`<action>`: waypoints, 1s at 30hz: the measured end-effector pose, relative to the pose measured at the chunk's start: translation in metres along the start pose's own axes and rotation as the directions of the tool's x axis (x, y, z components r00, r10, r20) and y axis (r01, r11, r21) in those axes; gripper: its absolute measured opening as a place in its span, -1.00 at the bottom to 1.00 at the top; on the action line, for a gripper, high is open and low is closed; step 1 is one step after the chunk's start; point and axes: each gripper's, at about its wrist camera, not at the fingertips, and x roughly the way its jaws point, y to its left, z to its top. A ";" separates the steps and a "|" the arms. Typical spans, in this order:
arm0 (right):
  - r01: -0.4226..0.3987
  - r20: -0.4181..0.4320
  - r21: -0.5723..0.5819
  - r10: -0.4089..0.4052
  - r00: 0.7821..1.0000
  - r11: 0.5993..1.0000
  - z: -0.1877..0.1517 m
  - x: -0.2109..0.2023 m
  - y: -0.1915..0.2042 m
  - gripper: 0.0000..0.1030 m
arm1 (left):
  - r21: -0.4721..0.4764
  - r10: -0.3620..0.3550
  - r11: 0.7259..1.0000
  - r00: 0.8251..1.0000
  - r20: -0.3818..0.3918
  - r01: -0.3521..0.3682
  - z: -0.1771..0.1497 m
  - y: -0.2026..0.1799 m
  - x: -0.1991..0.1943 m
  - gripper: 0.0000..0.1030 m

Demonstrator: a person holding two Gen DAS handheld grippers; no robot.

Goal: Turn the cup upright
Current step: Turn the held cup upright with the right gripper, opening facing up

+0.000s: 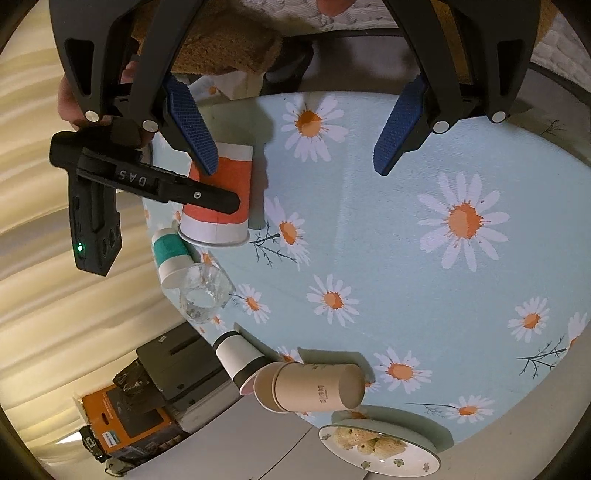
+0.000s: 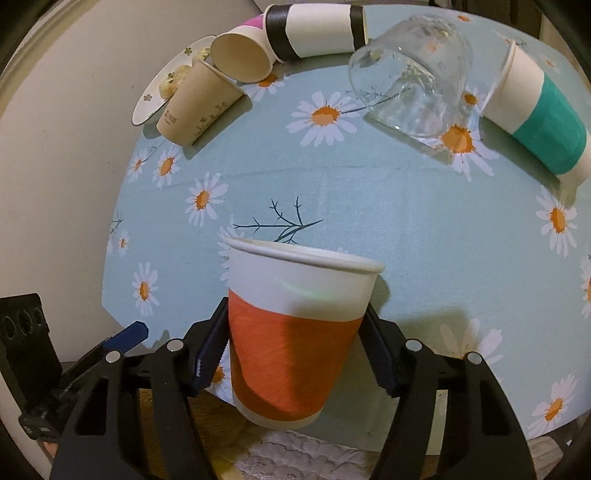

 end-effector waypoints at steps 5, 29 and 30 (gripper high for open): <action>0.021 0.035 -0.026 -0.020 0.999 0.999 -0.006 -0.005 0.003 0.29 | 0.010 0.003 1.000 1.000 0.011 -0.003 -0.002 0.003 -0.004 0.63; 0.034 0.380 -0.056 -0.010 0.925 0.998 -0.048 -0.070 0.028 0.28 | 0.008 0.017 1.000 0.997 0.071 -0.018 -0.004 0.013 -0.020 0.63; 0.028 0.402 -0.065 0.001 0.916 0.997 -0.049 -0.071 0.029 0.28 | 0.004 0.009 1.000 0.997 0.072 -0.009 -0.005 0.014 -0.021 0.63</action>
